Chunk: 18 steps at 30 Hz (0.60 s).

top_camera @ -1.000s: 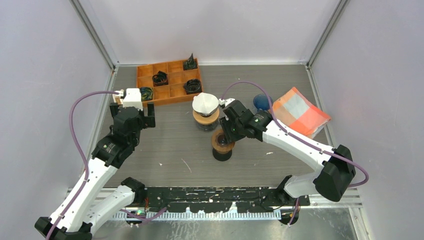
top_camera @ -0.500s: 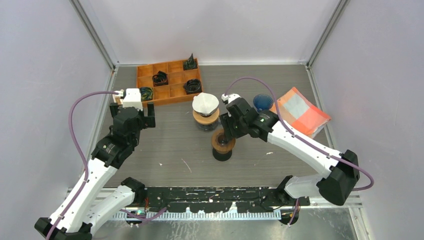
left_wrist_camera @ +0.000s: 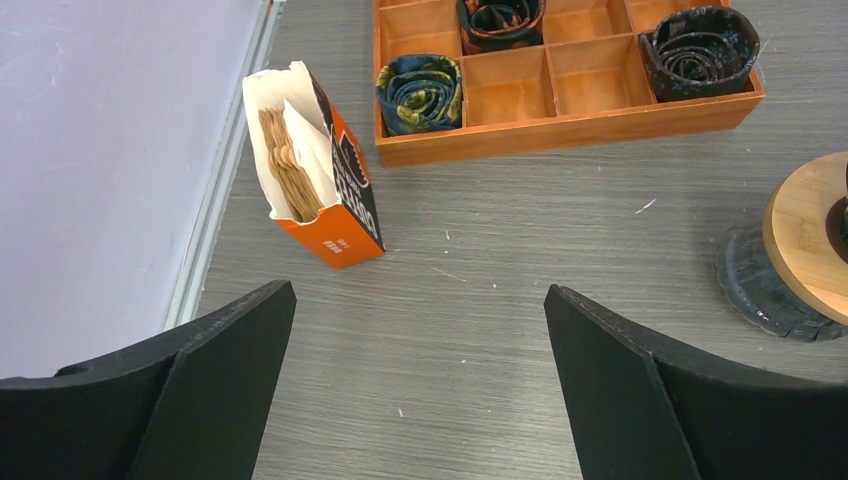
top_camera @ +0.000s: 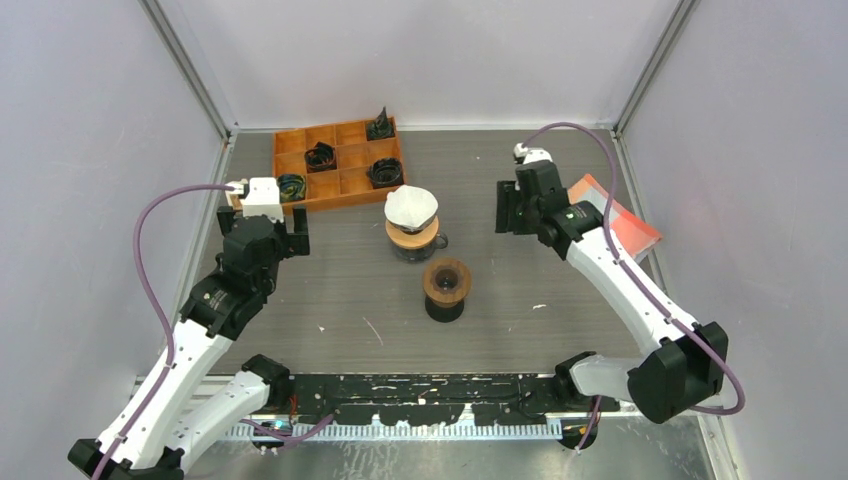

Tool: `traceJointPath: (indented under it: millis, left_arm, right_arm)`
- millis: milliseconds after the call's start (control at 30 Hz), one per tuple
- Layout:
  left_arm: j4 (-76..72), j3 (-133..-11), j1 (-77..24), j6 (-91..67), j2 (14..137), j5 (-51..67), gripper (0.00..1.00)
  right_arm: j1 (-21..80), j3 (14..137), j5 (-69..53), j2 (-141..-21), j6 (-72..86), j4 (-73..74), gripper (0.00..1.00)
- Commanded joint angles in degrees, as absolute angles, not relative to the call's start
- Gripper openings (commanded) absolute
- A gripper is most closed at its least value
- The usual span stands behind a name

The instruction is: Place the coffee filter in the dripper

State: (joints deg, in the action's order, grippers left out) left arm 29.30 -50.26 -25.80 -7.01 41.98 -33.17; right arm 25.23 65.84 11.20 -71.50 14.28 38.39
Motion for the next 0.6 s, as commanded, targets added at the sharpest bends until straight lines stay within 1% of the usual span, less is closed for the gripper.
traceJointPath:
  millis: [0, 333, 567]
  left_arm:
    - [25.40, -50.33, -25.49, -6.81, 41.18, -32.85, 0.99]
    - [25.40, -50.36, -25.49, -7.12, 40.78, -32.22, 0.99]
    - [25.64, -50.44, -25.50, -7.47, 40.56, -31.83, 0.99]
  right_arm:
    - [19.59, 63.64, 10.39, -70.89, 14.68, 29.16, 0.62]
    - [6.08, 60.11, 8.75, -79.03, 20.38, 16.49, 0.60]
    - [0.67, 59.79, 4.72, -85.74, 22.37, 10.15, 0.56]
